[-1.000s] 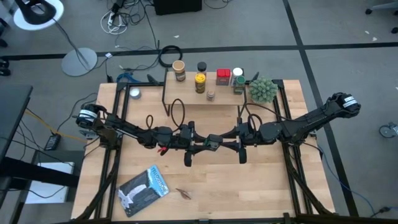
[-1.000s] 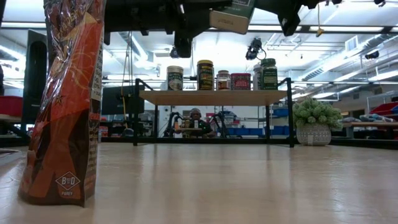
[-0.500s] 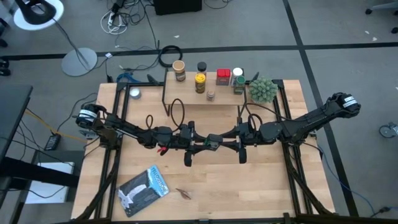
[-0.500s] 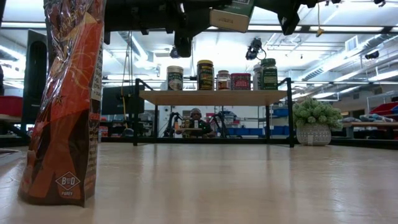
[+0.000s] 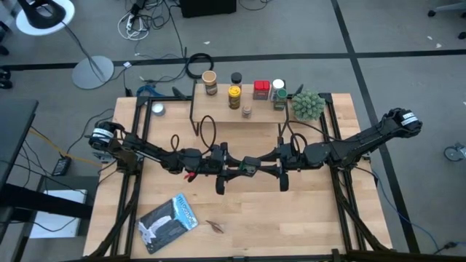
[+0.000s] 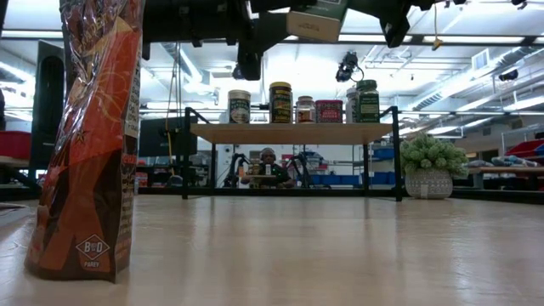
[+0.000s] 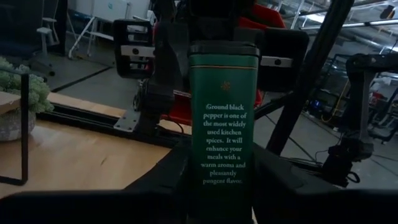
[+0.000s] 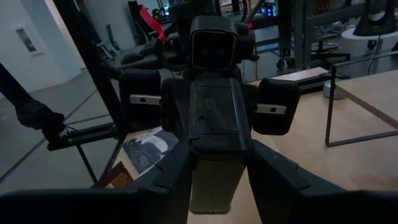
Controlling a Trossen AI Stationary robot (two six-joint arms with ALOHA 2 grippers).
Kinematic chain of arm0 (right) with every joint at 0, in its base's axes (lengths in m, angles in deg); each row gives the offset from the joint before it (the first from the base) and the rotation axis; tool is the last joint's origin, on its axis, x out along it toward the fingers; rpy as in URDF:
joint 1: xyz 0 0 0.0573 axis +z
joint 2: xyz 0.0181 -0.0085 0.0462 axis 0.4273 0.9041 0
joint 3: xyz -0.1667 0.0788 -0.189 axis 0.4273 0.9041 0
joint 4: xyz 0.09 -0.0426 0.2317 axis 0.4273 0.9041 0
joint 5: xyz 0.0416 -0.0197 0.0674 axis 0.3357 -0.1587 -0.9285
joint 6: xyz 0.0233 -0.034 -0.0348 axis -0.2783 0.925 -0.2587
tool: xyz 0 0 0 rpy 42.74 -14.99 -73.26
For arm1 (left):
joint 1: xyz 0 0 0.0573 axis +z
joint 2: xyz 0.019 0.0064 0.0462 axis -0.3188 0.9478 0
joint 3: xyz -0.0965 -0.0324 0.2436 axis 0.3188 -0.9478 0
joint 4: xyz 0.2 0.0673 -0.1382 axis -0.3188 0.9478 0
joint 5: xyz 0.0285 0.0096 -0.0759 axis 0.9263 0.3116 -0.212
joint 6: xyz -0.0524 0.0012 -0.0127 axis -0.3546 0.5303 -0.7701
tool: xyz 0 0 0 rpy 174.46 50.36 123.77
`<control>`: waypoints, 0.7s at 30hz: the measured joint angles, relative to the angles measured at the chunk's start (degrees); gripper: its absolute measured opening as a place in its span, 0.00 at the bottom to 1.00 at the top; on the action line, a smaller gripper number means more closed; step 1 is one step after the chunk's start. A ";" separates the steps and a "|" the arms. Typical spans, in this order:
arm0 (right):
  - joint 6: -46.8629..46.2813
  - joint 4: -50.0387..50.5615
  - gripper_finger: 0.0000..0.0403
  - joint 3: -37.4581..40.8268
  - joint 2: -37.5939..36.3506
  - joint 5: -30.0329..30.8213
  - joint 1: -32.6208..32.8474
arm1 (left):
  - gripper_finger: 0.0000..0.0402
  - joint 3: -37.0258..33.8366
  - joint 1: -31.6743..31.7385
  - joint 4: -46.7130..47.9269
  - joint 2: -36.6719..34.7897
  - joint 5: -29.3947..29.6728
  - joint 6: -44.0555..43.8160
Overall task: Shelf spices
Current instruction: Put the green seasoning can on the shelf aligned with the other red seasoning can
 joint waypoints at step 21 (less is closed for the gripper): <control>0.77 3.08 0.33 0.00 -0.09 0.31 0.07 | 0.48 -0.11 0.20 1.58 -0.28 -1.40 -0.12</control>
